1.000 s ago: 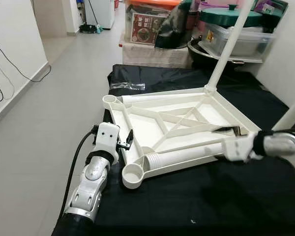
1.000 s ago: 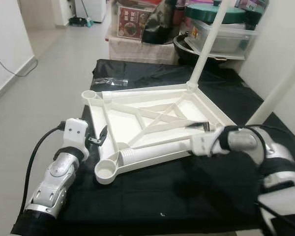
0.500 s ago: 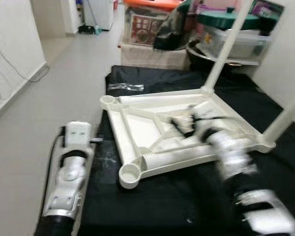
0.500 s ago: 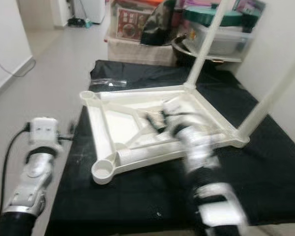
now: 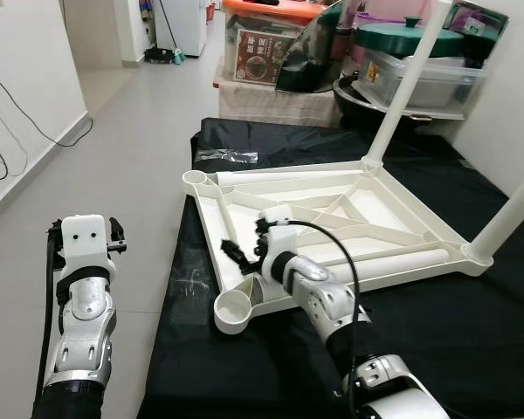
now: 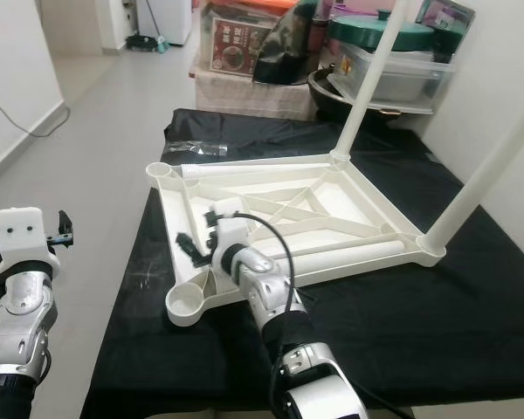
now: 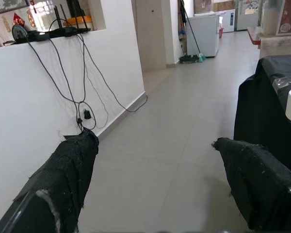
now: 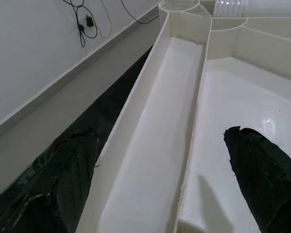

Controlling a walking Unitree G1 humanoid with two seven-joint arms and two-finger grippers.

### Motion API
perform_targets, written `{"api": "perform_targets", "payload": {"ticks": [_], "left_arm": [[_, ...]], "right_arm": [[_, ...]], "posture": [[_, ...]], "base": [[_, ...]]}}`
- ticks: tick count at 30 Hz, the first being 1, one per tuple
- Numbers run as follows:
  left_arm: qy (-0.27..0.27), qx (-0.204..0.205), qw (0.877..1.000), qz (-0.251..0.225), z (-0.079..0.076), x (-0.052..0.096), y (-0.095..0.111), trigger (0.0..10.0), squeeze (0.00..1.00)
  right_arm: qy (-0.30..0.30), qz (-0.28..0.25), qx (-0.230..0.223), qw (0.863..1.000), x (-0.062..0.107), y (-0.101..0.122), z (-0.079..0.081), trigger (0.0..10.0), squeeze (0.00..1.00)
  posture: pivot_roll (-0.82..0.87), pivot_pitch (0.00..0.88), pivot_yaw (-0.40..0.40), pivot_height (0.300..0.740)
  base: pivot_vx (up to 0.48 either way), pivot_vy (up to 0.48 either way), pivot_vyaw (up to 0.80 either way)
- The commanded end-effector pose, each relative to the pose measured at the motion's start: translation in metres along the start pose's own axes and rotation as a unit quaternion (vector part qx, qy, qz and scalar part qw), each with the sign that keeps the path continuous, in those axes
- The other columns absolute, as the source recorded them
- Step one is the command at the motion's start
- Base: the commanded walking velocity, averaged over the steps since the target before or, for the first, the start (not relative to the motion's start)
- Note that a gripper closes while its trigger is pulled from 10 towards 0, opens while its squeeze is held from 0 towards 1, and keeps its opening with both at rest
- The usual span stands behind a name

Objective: Building children table

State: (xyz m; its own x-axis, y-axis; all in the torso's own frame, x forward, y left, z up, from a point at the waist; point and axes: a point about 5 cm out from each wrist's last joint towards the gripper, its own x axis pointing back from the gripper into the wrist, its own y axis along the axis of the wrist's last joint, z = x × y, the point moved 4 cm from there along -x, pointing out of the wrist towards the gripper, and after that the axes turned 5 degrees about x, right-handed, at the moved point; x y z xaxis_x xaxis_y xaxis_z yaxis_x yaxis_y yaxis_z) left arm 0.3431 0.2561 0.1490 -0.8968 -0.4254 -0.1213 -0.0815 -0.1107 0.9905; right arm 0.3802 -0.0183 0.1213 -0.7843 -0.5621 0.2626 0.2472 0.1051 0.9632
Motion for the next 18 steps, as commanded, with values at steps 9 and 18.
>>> {"api": "perform_targets", "payload": {"ticks": [9,18], "left_arm": [[-0.006,0.000,1.000,0.012,-0.010,0.001,-0.005,10.0,0.00],[-0.007,-0.001,1.000,0.012,-0.008,0.000,-0.005,10.0,0.00]], "right_arm": [[0.084,-0.004,0.038,0.996,0.006,0.019,0.040,10.0,0.00],[0.135,0.008,0.042,0.990,0.013,0.014,0.070,10.0,0.00]], "posture": [[0.11,0.000,-0.117,0.740],[0.11,0.000,-0.113,0.740]], "base": [[0.000,0.000,0.00],[0.000,0.000,0.00]]}}
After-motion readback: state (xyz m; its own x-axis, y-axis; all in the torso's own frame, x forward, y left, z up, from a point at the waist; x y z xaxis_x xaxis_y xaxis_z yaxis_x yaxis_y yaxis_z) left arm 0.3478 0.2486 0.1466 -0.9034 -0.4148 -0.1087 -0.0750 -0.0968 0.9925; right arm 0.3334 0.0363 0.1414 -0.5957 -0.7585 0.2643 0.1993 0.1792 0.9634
